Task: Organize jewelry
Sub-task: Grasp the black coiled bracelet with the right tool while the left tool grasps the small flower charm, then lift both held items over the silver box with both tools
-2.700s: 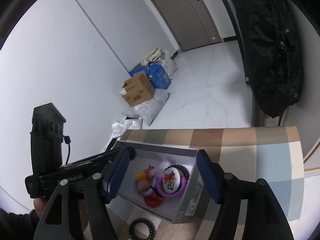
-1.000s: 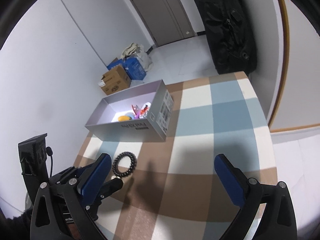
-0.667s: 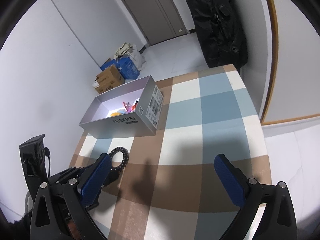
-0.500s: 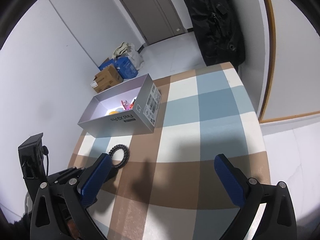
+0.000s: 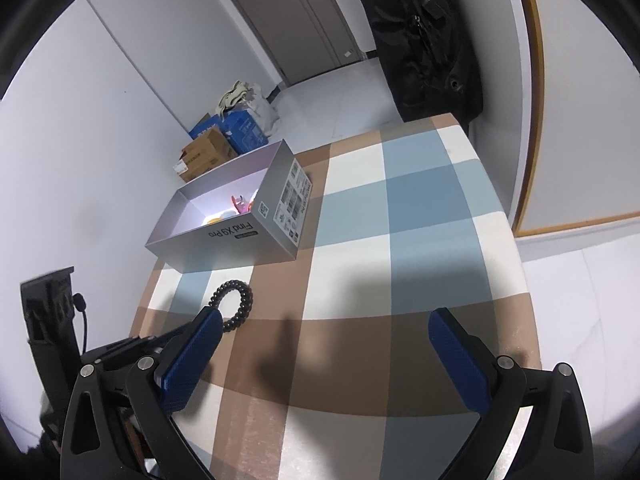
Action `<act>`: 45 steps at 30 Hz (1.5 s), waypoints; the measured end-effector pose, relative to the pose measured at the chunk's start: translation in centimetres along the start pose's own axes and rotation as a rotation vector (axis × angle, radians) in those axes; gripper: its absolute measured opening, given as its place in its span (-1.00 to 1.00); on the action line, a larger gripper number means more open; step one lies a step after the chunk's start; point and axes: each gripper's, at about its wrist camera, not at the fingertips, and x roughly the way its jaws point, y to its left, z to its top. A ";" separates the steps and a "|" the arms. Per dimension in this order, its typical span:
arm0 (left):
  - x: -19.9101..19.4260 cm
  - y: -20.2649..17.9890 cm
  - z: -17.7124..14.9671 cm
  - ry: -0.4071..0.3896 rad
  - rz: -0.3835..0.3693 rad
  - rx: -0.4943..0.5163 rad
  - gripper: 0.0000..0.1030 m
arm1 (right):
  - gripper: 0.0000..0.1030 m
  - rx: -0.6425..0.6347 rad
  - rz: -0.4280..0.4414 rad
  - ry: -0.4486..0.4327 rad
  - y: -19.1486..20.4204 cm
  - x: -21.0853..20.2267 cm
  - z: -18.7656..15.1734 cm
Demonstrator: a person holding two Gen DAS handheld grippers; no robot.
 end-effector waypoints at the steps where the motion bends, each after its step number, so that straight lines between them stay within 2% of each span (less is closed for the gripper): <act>1: -0.2 0.2 0.1 -0.006 -0.003 -0.012 -0.88 | 1.00 -0.002 0.000 0.002 0.1 0.1 0.0; 8: -0.8 2.2 0.5 -0.024 -0.058 -0.118 -0.88 | 1.00 -0.054 0.000 0.028 1.4 1.0 -0.4; 13: -2.0 3.3 1.2 -0.075 -0.086 -0.167 -0.88 | 0.99 -0.132 0.010 0.049 3.6 2.1 -0.5; 22: -3.4 5.8 1.7 -0.127 -0.091 -0.243 -0.88 | 0.66 -0.290 0.024 0.089 8.5 5.4 -0.7; 27: -3.9 6.9 1.7 -0.145 -0.071 -0.268 -0.88 | 0.46 -0.362 -0.041 0.113 10.4 7.9 -1.1; 31: -3.8 7.7 1.7 -0.148 -0.079 -0.300 -0.88 | 0.39 -0.416 -0.115 0.087 11.5 8.8 -1.5; 35: -3.9 8.0 1.7 -0.155 -0.069 -0.308 -0.88 | 0.16 -0.486 -0.180 0.076 12.4 9.4 -1.9; 36: -4.0 8.0 1.7 -0.155 -0.070 -0.308 -0.88 | 0.02 -0.504 -0.169 0.075 12.6 9.4 -2.0; 40: -4.0 7.9 1.8 -0.156 -0.069 -0.302 -0.88 | -0.07 -0.539 -0.181 0.084 13.1 9.5 -2.2; 45: -3.9 7.7 1.7 -0.149 -0.076 -0.297 -0.88 | -0.10 -0.501 -0.153 0.106 12.0 8.7 -2.1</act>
